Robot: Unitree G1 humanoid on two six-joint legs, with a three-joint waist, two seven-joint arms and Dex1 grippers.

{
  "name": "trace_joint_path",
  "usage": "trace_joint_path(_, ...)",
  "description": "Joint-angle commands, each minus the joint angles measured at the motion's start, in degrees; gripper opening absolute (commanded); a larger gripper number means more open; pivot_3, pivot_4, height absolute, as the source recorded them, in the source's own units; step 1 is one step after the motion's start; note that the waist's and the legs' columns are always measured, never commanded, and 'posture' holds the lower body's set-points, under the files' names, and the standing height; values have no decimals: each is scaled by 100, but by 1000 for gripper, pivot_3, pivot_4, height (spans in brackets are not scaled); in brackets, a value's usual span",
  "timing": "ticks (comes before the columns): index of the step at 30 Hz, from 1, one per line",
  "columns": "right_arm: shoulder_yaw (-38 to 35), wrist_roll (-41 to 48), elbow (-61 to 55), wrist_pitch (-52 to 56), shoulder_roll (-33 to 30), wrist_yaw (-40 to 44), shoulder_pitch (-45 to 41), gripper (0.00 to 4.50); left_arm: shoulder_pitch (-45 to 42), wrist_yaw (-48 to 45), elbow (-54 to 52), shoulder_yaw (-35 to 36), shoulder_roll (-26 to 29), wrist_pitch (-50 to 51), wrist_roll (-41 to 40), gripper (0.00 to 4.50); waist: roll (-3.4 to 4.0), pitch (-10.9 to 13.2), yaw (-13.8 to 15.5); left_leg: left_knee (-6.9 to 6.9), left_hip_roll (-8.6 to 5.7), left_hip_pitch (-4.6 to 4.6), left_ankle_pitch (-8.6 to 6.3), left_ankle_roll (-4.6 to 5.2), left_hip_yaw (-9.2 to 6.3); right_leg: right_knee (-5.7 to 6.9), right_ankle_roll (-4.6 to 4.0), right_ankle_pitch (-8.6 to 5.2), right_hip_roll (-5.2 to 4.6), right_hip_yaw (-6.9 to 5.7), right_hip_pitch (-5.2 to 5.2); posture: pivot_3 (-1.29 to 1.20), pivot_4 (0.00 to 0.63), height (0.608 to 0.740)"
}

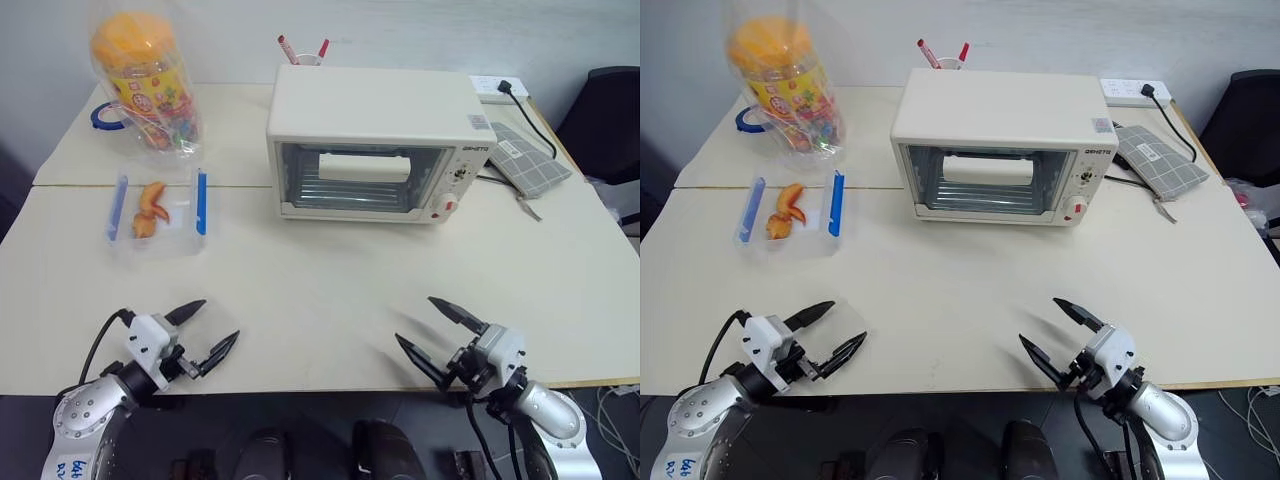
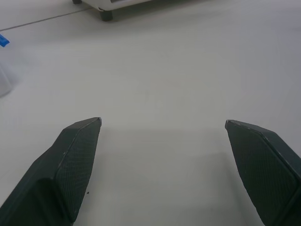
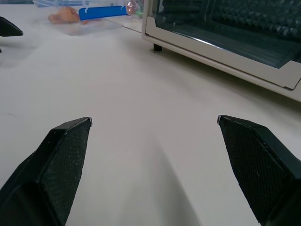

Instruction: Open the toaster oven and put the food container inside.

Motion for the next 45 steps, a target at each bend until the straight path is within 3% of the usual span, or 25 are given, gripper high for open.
trace_joint_path(1,-88,396,-177,331,-6,-112,-323,4479,-137,37,-425,133,91,420,-485,4500,0,0,-1,0,0,0,0,0,0,0,0,0,0,0,0,0,150,740)
trace_joint_path(9,-353,1419,-165,2359,-626,-333,-2304,4479,-1407,-706,-338,631,713,1826,-2489,4500,13,-6,-3,5,7,-10,7,-11,-18,25,-8,-4,-27,-3,-3,0,150,740)
trace_joint_path(17,-139,1184,885,2898,-652,-162,-4034,4479,-2237,-999,-103,403,820,1990,-2405,4500,13,-6,-25,5,-9,-15,12,-3,-3,19,-2,-1,9,-13,-2,0,150,740)
trace_joint_path(24,-34,1040,1347,2980,-619,154,-4783,4479,-2314,-1028,51,241,675,1822,-2160,4500,13,-6,-25,5,-6,-19,13,-3,1,20,-2,0,12,-12,-8,0,150,740)
trace_joint_path(33,109,1261,691,3292,-563,567,-4623,4479,-2422,-957,210,210,535,1781,-1998,4500,14,-5,-27,5,-5,-21,13,-3,0,19,0,0,12,-12,-9,0,150,740)
trace_joint_path(38,228,1199,-125,3226,-951,1095,-3595,4479,-3331,-992,740,120,600,2082,-2086,4500,13,-5,4,3,1,-26,15,-8,-5,16,0,0,20,-19,-10,0,150,740)
trace_joint_path(41,310,849,-222,2747,-1103,1327,-3188,4500,-3872,-1103,1034,7,589,2119,-2032,3897,13,-5,-26,3,-8,-23,14,-6,5,15,4,3,18,-10,-10,0,150,740)
trace_joint_path(45,306,544,-213,2325,-1093,1320,-3052,4500,-4522,-997,1500,-260,458,1930,-1646,2648,13,-5,-23,3,-18,-20,15,-9,6,17,4,3,26,-10,-11,0,150,740)
